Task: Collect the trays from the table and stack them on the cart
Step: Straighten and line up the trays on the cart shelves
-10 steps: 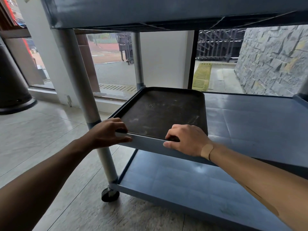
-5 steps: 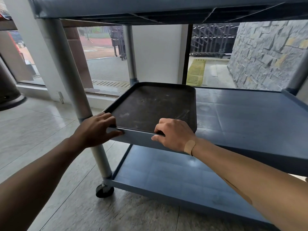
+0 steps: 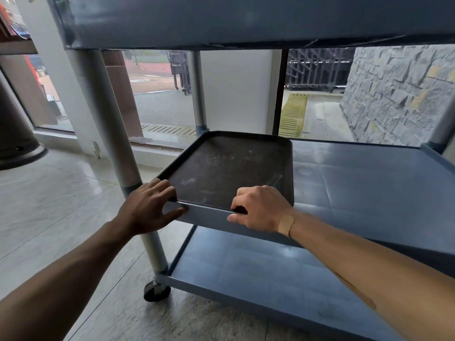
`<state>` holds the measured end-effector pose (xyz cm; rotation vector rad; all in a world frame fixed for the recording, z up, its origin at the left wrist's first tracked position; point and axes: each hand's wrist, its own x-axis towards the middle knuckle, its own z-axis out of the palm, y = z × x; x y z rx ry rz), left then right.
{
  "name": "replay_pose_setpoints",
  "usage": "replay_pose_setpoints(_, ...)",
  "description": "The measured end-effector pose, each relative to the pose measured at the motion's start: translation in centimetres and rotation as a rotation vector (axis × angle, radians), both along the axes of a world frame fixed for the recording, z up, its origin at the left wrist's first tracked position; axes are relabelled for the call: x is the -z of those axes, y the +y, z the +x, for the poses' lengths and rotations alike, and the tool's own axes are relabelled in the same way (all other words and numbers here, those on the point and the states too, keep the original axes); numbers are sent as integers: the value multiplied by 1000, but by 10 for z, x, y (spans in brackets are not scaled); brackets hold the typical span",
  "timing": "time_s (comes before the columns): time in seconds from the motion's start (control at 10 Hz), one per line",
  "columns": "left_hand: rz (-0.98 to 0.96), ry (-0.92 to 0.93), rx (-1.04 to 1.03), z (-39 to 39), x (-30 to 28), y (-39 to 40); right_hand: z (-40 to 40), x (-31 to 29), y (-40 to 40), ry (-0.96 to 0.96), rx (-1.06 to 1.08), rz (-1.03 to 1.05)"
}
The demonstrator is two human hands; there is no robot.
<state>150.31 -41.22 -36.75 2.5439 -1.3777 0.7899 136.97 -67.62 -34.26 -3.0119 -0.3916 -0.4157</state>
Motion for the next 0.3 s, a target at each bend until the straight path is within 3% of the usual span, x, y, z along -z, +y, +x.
replay_pose_setpoints(0.3,14,6,6,0,-11,-11,13,-18,-2,108,-47,-73)
